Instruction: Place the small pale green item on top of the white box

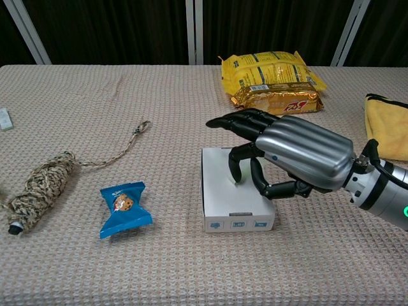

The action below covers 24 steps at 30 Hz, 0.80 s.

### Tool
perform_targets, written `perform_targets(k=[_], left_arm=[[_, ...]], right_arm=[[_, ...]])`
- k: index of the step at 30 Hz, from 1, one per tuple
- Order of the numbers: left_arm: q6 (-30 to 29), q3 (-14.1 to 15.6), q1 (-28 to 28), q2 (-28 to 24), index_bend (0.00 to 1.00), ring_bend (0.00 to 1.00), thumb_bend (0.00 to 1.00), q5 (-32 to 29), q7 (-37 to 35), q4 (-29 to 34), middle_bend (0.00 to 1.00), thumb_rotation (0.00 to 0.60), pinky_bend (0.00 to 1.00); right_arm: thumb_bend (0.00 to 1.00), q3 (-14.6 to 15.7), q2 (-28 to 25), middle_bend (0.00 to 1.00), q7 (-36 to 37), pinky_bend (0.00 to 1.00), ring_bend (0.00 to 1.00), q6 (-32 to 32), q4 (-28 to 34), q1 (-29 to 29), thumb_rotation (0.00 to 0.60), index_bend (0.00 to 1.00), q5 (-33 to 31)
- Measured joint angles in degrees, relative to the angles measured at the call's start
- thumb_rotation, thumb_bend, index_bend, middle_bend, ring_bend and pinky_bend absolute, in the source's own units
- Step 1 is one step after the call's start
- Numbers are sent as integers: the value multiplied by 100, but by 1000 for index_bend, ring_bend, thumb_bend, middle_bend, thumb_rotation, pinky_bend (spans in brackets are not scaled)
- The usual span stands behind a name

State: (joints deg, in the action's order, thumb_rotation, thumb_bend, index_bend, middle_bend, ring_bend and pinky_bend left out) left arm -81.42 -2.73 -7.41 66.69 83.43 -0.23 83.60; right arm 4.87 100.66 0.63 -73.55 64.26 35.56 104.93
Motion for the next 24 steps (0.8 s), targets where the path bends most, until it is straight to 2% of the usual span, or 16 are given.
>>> perform_targets(k=[16, 24], left_arm=[[-33, 1, 23, -13, 196, 79, 63, 9, -59, -26, 117, 600, 136], [-24, 2, 20, -9, 196, 79, 63, 10, -72, -43, 117, 600, 136]], right_arm=[[927, 10, 118, 0, -125, 0, 0, 197, -68, 78, 319, 511, -39], [928, -24, 124, 0, -43, 0, 0, 28, -58, 85, 319, 509, 3]])
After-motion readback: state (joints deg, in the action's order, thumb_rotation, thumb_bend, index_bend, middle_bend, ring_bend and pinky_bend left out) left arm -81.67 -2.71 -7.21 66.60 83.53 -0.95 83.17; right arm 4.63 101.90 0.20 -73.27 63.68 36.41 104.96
